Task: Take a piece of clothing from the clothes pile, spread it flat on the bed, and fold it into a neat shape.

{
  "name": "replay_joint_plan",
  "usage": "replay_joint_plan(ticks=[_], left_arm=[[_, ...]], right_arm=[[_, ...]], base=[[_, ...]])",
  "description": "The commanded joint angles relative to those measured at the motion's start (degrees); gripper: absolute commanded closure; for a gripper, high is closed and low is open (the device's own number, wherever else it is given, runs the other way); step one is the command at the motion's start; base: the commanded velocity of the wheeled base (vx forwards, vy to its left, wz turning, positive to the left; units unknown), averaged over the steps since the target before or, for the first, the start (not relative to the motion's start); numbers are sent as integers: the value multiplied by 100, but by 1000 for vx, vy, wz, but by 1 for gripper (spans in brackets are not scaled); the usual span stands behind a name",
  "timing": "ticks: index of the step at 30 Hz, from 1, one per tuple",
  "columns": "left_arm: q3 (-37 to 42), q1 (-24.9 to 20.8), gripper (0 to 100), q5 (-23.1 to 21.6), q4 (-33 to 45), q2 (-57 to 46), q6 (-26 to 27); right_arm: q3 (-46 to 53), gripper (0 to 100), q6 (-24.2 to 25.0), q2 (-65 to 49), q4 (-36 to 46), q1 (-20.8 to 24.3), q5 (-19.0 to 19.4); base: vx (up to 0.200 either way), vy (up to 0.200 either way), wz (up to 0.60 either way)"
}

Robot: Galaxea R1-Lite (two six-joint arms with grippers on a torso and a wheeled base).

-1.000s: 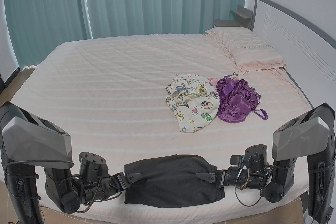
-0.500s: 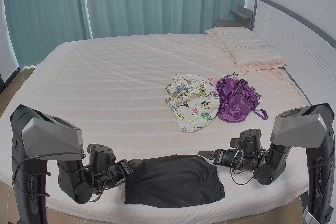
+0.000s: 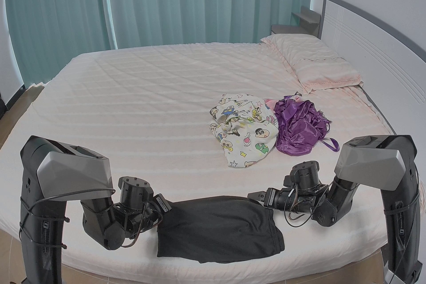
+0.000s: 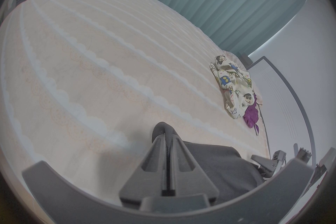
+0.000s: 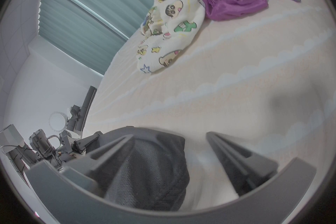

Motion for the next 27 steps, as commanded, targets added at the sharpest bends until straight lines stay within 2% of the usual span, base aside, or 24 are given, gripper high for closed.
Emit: replay_joint_plan(ticks=[1, 13, 17, 24, 25, 27], left_arm=[[-34, 24, 100, 13, -4, -14, -88], [-43, 59, 100, 13, -30, -5, -88], [-60, 129, 100, 13, -66, -14, -88], [-16, 129, 100, 13, -57, -22, -88], [-7, 129, 100, 13, -66, -22, -88], [1, 120, 100, 13, -66, -22, -88]], right_arm=[[-251, 100, 4, 32, 228, 107, 74], [-576, 100, 75, 199, 167, 116, 3], [-717, 100, 681, -100, 61, 19, -146], [-559, 100, 664, -319, 571, -16, -155], [-523, 0, 664, -328, 659, -7, -146], [-400, 0, 664, -354, 852, 37, -120]], base=[[0, 0, 0], [0, 0, 0], [0, 0, 0], [0, 0, 0], [0, 0, 0], [0, 0, 0]])
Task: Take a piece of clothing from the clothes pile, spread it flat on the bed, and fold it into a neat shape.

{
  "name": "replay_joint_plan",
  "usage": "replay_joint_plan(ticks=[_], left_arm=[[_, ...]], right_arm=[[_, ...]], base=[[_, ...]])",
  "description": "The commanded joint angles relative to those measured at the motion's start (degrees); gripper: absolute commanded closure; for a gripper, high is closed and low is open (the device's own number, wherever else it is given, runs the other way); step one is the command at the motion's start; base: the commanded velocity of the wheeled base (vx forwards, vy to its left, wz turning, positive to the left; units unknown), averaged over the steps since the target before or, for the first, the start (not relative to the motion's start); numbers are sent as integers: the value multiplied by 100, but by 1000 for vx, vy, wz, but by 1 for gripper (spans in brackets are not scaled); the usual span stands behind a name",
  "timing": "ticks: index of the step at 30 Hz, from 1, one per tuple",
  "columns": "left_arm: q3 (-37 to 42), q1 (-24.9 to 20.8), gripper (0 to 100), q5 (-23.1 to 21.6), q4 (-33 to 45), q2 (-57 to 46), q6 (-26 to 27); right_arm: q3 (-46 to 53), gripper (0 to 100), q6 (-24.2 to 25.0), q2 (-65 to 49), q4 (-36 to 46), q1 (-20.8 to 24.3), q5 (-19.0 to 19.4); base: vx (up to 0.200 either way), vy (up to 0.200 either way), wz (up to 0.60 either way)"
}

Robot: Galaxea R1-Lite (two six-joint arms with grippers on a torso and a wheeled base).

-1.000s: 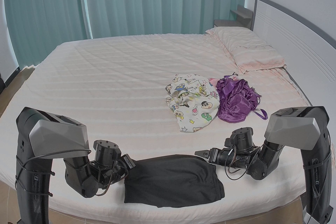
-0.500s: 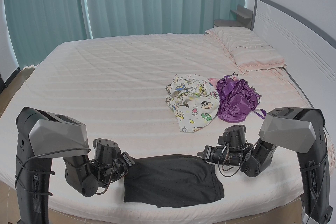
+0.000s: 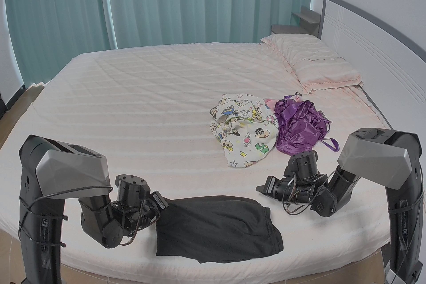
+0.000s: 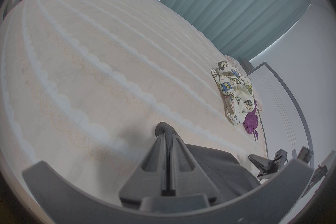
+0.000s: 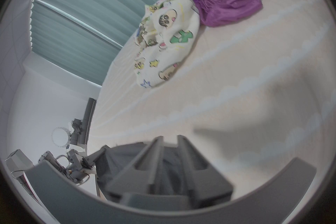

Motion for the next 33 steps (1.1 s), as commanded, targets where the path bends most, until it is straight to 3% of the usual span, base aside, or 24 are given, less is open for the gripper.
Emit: replay_joint_plan(ticks=[1, 7, 15, 18, 19, 33], left_arm=[[37, -9, 100, 3, -2, -19, -1], [55, -18, 100, 3, -2, -19, -1], [142, -44, 100, 12, -2, -45, -1], [169, -44, 100, 12, -2, -63, -1], [178, -44, 100, 12, -2, -63, -1], [239, -44, 100, 21, -134, -115, -9]], right_arm=[[164, 0, -4, -157, 246, 76, 28], [112, 0, 66, -368, 984, 191, -16], [59, 0, 154, -456, 1099, 402, -16], [-293, 0, 382, -412, 1503, 569, -25], [-372, 100, 417, -360, 1608, 630, -34], [-556, 100, 435, -281, 1556, 560, -561]], base=[[0, 0, 0], [0, 0, 0], [0, 0, 0], [0, 0, 0], [0, 0, 0], [0, 0, 0]])
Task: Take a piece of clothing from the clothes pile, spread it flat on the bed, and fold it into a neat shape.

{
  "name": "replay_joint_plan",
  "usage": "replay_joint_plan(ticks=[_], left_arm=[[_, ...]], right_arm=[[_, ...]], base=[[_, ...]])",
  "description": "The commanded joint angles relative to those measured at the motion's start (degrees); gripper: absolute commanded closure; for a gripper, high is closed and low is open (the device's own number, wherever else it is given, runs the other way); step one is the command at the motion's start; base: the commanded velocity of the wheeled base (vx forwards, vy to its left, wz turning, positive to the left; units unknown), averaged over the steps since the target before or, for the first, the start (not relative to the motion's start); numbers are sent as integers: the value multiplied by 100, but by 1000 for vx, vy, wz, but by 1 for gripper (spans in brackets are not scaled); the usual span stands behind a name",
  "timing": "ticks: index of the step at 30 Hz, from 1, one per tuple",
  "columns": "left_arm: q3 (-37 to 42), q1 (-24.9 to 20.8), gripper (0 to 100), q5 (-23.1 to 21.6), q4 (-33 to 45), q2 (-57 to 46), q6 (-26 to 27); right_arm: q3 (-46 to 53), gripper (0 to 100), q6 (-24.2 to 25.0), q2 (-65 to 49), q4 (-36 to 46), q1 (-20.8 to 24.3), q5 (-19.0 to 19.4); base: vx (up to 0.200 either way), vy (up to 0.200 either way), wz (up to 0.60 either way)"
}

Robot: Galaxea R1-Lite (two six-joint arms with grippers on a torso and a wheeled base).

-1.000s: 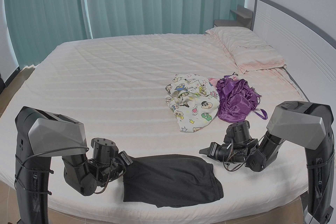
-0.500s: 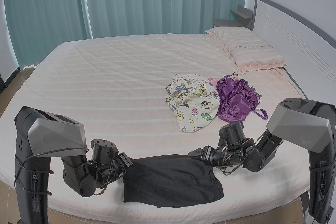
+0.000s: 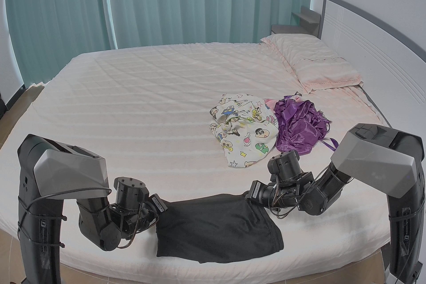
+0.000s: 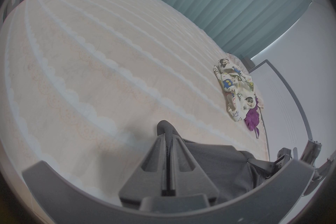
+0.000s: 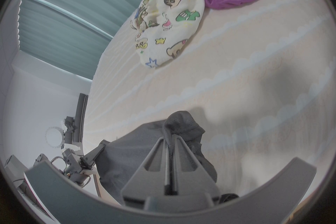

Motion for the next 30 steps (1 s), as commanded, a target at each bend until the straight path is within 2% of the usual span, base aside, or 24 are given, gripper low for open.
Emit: replay_joint_plan(ticks=[1, 7, 12, 16, 22, 23, 24, 30], left_arm=[[-6, 6, 100, 10, -180, -51, 4], [-67, 50, 100, 19, -558, -7, 22], [-111, 50, 100, 10, -584, 125, 39], [-340, 112, 100, 10, -584, 415, 206], [-445, 138, 100, 1, -549, 529, 303], [-454, 138, 100, 1, -540, 529, 329], [-454, 147, 0, 1, -540, 529, 382], [-445, 217, 0, 19, -549, 511, 400]], right_arm=[[-24, 100, -1, -18, -133, -118, -150], [20, 100, -37, -18, -739, -294, -458], [-6, 100, -63, 140, -809, -294, -476], [-15, 100, -133, 255, -1187, -294, -476], [-32, 100, -204, 299, -1152, -285, -467], [-41, 0, -212, 299, -1143, -285, -467], [-50, 0, -247, 307, -1126, -285, -467], [11, 0, -731, 264, -1223, -435, -581]], base=[[0, 0, 0], [0, 0, 0], [0, 0, 0], [0, 0, 0], [0, 0, 0], [0, 0, 0], [0, 0, 0], [0, 0, 0]])
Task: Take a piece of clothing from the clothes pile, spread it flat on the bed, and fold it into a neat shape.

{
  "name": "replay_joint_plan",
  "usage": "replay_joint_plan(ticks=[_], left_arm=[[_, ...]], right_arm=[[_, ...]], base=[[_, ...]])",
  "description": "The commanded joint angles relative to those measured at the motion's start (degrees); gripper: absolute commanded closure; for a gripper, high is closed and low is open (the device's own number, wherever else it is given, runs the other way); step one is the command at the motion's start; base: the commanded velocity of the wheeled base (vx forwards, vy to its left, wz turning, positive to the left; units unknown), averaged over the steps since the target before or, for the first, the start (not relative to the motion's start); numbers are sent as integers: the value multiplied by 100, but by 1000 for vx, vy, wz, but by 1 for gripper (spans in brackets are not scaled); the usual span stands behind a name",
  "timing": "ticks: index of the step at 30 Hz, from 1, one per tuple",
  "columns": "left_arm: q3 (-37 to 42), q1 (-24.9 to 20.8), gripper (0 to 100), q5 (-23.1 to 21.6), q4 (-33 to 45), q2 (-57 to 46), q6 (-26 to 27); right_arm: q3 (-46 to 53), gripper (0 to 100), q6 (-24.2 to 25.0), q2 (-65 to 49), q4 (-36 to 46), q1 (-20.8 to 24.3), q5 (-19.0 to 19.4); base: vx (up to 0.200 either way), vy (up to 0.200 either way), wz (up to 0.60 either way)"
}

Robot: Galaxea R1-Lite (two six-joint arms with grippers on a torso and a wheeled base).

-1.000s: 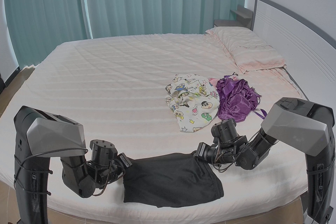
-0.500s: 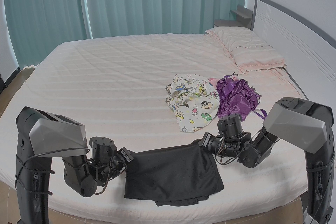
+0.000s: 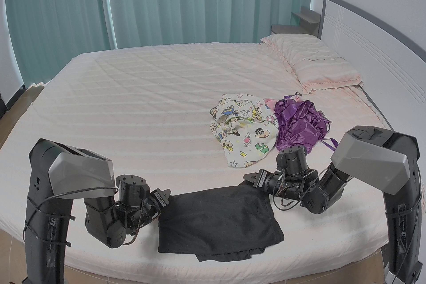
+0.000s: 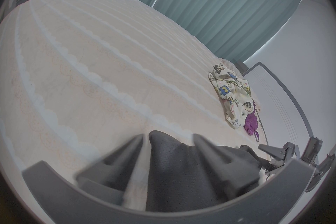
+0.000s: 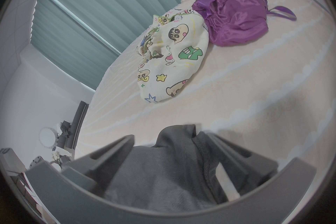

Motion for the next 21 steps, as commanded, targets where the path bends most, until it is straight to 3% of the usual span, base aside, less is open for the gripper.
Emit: replay_joint_plan(ticks=[1, 4, 8, 14, 17, 21], left_arm=[[9, 74, 0, 4, -4, 24, 0], [97, 276, 0, 4, -4, -82, 0], [519, 487, 0, -84, -31, -433, -35], [1354, 425, 0, -260, -233, -820, -194], [1591, 329, 0, -277, -461, -837, -492], [2119, 241, 0, -347, -980, -785, -800]], right_arm=[[53, 0, -165, -21, -44, -123, -73], [299, 0, -332, -223, -281, -307, -126], [1090, 0, -832, -627, -483, -492, 199], [2224, 0, -1500, -873, -1054, -545, 1043], [2479, 0, -1518, -812, -1257, -474, 1149], [2734, 0, -1747, -680, -1336, -316, 1245]], base=[[0, 0, 0], [0, 0, 0], [0, 0, 0], [0, 0, 0], [0, 0, 0], [-200, 0, 0]])
